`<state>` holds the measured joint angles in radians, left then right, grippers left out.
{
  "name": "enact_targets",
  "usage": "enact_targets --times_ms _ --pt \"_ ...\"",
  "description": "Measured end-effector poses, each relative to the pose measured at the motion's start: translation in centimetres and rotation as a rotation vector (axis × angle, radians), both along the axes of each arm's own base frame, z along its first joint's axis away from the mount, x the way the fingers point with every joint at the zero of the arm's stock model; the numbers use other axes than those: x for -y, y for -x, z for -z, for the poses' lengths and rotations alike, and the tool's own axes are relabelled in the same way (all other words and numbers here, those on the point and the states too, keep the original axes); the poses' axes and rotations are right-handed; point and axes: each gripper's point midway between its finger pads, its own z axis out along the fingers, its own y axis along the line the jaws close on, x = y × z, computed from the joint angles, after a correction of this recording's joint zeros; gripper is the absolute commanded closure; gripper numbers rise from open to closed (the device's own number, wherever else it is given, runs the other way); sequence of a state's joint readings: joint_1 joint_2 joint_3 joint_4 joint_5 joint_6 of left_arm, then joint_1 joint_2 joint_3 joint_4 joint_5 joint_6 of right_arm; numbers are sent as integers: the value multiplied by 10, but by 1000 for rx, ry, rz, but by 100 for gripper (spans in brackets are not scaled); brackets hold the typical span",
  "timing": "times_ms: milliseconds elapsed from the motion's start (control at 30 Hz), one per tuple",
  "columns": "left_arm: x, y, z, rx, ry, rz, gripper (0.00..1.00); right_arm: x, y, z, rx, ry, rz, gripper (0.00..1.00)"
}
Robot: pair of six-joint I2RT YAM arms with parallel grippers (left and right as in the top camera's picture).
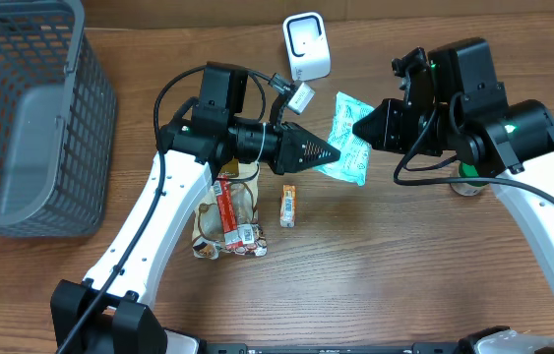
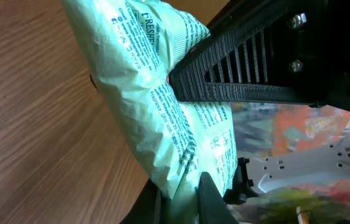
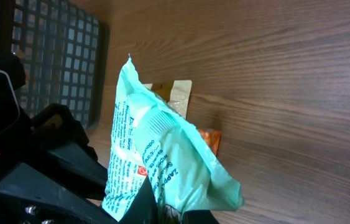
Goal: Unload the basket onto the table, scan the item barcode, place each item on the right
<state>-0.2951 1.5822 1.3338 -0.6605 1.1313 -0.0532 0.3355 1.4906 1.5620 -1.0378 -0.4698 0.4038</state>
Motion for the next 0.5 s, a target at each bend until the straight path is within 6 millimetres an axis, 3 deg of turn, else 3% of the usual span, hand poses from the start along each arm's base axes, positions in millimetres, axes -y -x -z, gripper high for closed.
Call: enact_targets --times_ms 200,333,400,500 --pt "0 -5 -3 36 7 -6 96 0 -3 -2 22 3 -1 94" --pt "0 -5 -2 30 4 -7 96 0 -4 -2 30 4 -7 47" --pt "0 -4 -1 21 0 -7 96 -2 -5 -4 36 -4 -9 37" --pt "0 -1 -2 13 9 3 96 -3 -5 -5 58 1 -32 34"
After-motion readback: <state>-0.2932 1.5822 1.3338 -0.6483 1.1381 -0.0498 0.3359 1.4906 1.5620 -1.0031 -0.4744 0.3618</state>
